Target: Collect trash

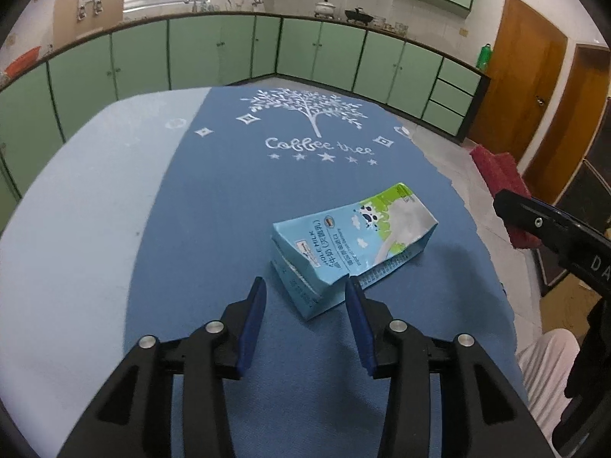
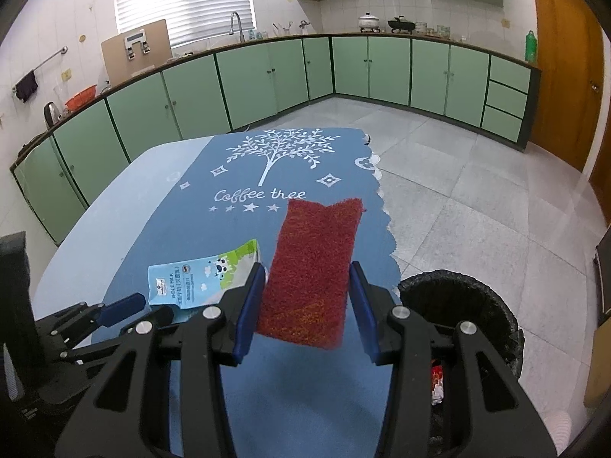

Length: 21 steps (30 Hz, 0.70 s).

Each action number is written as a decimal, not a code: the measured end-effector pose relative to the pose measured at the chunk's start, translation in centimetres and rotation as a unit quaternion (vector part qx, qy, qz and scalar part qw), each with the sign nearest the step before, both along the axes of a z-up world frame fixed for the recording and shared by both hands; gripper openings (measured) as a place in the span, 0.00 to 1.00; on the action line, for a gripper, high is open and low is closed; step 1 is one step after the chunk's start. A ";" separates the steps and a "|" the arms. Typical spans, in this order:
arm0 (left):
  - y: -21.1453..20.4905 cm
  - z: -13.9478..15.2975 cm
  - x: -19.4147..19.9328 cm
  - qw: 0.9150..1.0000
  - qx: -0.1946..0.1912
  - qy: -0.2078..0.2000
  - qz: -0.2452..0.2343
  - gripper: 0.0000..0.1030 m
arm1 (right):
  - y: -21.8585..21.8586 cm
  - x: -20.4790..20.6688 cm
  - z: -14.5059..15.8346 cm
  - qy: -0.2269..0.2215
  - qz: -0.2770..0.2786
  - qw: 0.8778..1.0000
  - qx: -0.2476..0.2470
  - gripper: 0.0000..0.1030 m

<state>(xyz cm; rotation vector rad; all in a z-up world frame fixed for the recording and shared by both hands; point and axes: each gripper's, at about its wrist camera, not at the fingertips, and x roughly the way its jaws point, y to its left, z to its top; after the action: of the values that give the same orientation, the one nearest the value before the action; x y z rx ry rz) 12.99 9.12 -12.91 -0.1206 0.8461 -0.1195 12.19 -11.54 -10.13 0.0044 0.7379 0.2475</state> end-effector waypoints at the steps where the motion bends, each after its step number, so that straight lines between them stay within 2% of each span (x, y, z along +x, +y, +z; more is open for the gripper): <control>1: 0.1 -0.1 0.2 1.000 -0.002 0.001 -0.007 0.47 | 0.0 0.1 0.0 0.000 -0.001 1.000 -0.001 0.42; 2: 0.1 -0.2 0.3 1.000 -0.002 0.000 -0.010 0.54 | -0.1 0.1 0.0 0.001 -0.002 1.000 -0.001 0.42; 8: 0.9 -0.7 1.7 1.000 -0.009 -0.009 -0.014 0.68 | 0.0 0.2 -0.7 0.010 -0.007 1.000 -0.002 0.42; 13: 0.7 -0.8 2.6 1.000 -0.008 -0.015 -0.014 0.71 | 0.1 0.4 -1.0 0.013 -0.006 1.000 -0.004 0.42; 16: 0.5 -0.8 2.7 1.000 -0.011 -0.019 -0.011 0.67 | 0.1 0.6 -1.2 0.017 -0.006 1.000 -0.004 0.42; 18: 0.3 -0.7 2.6 1.000 -0.018 -0.020 -0.011 0.58 | 0.1 0.7 -1.3 0.019 -0.006 1.000 -0.004 0.42; 19: 0.2 -0.6 2.5 0.999 -0.023 -0.021 -0.010 0.50 | 0.1 0.7 -1.4 0.020 -0.006 1.000 -0.004 0.42; 21: 0.0 -0.5 2.4 1.000 -0.015 -0.021 0.005 0.45 | 0.0 0.8 -1.5 0.021 -0.006 1.000 -0.004 0.42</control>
<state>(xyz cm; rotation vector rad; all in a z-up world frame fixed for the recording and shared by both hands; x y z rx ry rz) 15.40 9.11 -13.38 -0.1497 0.8018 -0.1244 12.96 -11.56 -11.59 0.0066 0.7808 0.2333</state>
